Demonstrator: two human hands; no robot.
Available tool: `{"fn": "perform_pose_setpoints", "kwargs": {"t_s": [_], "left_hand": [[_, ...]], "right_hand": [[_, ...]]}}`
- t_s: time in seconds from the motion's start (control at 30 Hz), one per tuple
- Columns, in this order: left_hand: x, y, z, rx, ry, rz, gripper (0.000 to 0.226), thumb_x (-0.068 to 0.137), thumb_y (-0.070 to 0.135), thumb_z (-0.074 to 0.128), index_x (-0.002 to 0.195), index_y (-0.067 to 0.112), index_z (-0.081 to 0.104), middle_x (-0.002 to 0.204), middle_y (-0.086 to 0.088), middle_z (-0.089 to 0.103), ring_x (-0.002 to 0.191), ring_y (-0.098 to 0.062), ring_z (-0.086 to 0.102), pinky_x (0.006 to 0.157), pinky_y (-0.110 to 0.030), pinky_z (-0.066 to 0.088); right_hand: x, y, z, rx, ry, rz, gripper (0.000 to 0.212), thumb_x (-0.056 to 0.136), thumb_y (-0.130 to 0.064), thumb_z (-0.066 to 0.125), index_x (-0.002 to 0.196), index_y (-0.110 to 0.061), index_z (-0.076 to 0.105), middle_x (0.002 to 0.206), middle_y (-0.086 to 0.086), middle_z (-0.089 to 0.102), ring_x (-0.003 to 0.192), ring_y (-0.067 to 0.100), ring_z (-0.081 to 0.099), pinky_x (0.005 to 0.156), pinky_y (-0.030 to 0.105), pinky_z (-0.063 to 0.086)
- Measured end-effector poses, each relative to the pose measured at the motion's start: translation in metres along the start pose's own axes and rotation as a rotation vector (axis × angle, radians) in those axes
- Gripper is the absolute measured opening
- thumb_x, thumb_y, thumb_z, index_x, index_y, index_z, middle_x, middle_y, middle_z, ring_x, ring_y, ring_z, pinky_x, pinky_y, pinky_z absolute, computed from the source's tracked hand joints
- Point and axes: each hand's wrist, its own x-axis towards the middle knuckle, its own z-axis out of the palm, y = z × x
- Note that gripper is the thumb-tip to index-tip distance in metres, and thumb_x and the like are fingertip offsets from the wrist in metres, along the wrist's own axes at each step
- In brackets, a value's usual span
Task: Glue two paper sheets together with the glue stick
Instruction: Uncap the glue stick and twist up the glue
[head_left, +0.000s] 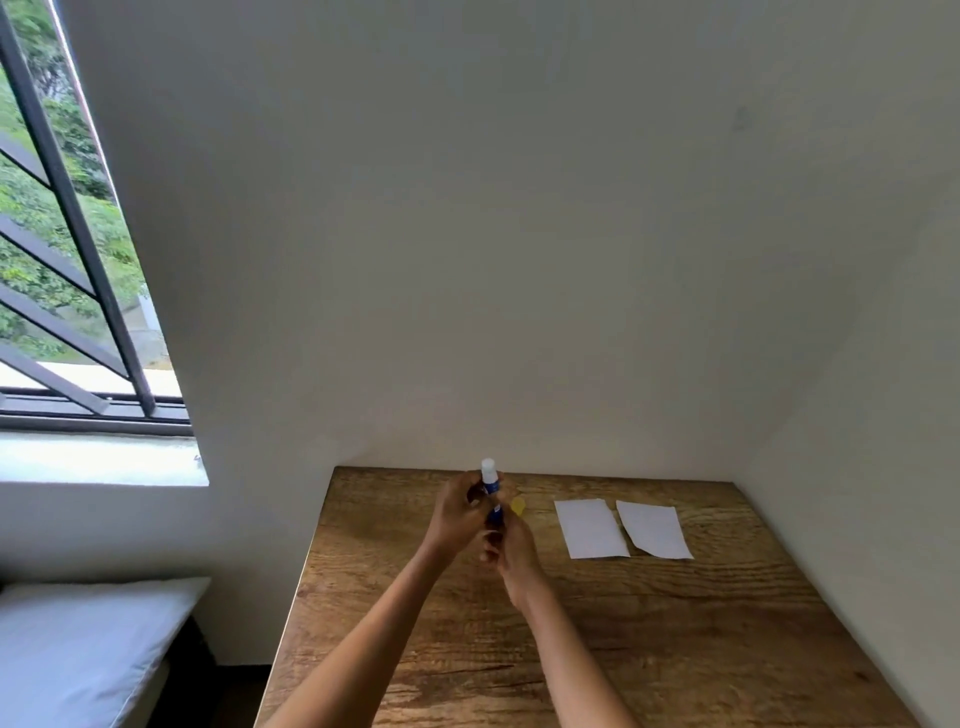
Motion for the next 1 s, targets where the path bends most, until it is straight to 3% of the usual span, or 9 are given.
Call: {"fn": "perform_pose_setpoints", "kwargs": {"t_s": [0.1, 0.17, 0.27, 0.43, 0.67, 0.87, 1.0], "left_hand": [[-0.001, -0.012, -0.003, -0.012, -0.019, -0.01, 0.02, 0.082, 0.002, 0.065, 0.078, 0.021, 0.06, 0.068, 0.012, 0.056, 0.058, 0.01, 0.054, 0.054, -0.005, 0.039], [-0.002, -0.022, 0.0, -0.026, -0.02, -0.038, 0.019, 0.082, 0.002, 0.065, 0.089, 0.02, 0.065, 0.08, 0.01, 0.064, 0.073, 0.008, 0.061, 0.063, -0.006, 0.045], [-0.001, -0.036, 0.009, -0.028, 0.036, -0.094, 0.017, 0.082, 0.004, 0.066, 0.095, 0.013, 0.064, 0.091, 0.006, 0.061, 0.084, 0.0, 0.059, 0.069, -0.009, 0.048], [0.009, -0.055, 0.018, 0.013, 0.045, -0.153, 0.024, 0.085, 0.004, 0.061, 0.108, 0.007, 0.061, 0.106, -0.004, 0.054, 0.096, -0.013, 0.057, 0.077, -0.016, 0.046], [0.017, -0.075, 0.028, -0.031, 0.096, -0.234, 0.034, 0.089, 0.014, 0.058, 0.122, 0.016, 0.052, 0.116, -0.001, 0.048, 0.103, -0.014, 0.055, 0.091, -0.027, 0.045], [0.018, -0.082, 0.029, 0.004, 0.084, -0.248, 0.036, 0.09, 0.016, 0.057, 0.125, 0.016, 0.052, 0.115, 0.0, 0.05, 0.105, -0.016, 0.055, 0.096, -0.033, 0.047], [0.016, -0.081, 0.029, 0.043, 0.092, -0.243, 0.037, 0.091, 0.018, 0.055, 0.127, 0.015, 0.049, 0.117, -0.002, 0.049, 0.104, -0.013, 0.052, 0.092, -0.027, 0.045]], "right_hand": [[0.009, 0.002, -0.008, -0.221, 0.056, -0.171, 0.011, 0.093, -0.031, 0.05, 0.096, -0.029, 0.061, 0.096, -0.006, 0.062, 0.082, 0.009, 0.057, 0.068, 0.02, 0.044], [0.015, 0.004, -0.011, -0.396, 0.018, -0.252, 0.015, 0.089, -0.025, 0.058, 0.102, -0.032, 0.059, 0.104, -0.012, 0.06, 0.096, 0.007, 0.058, 0.075, 0.016, 0.044], [0.029, 0.009, -0.012, -0.589, -0.01, -0.31, 0.028, 0.085, -0.02, 0.064, 0.113, -0.025, 0.061, 0.101, -0.014, 0.063, 0.093, 0.005, 0.061, 0.073, 0.012, 0.045], [0.053, 0.019, -0.008, -0.766, 0.034, -0.42, 0.014, 0.091, -0.02, 0.054, 0.1, -0.02, 0.066, 0.092, -0.004, 0.07, 0.08, 0.008, 0.063, 0.072, 0.02, 0.051], [0.085, 0.03, -0.002, -0.803, 0.03, -0.409, 0.013, 0.092, -0.018, 0.051, 0.089, -0.019, 0.063, 0.081, -0.004, 0.068, 0.067, 0.001, 0.058, 0.057, 0.009, 0.041], [0.095, 0.036, -0.002, -0.814, 0.027, -0.415, 0.012, 0.091, -0.017, 0.052, 0.091, -0.017, 0.063, 0.086, 0.0, 0.069, 0.074, 0.01, 0.063, 0.068, 0.023, 0.052], [0.094, 0.034, -0.001, -0.786, 0.002, -0.39, 0.012, 0.092, -0.019, 0.052, 0.1, -0.018, 0.061, 0.094, -0.004, 0.067, 0.085, 0.011, 0.064, 0.073, 0.019, 0.051]]}}
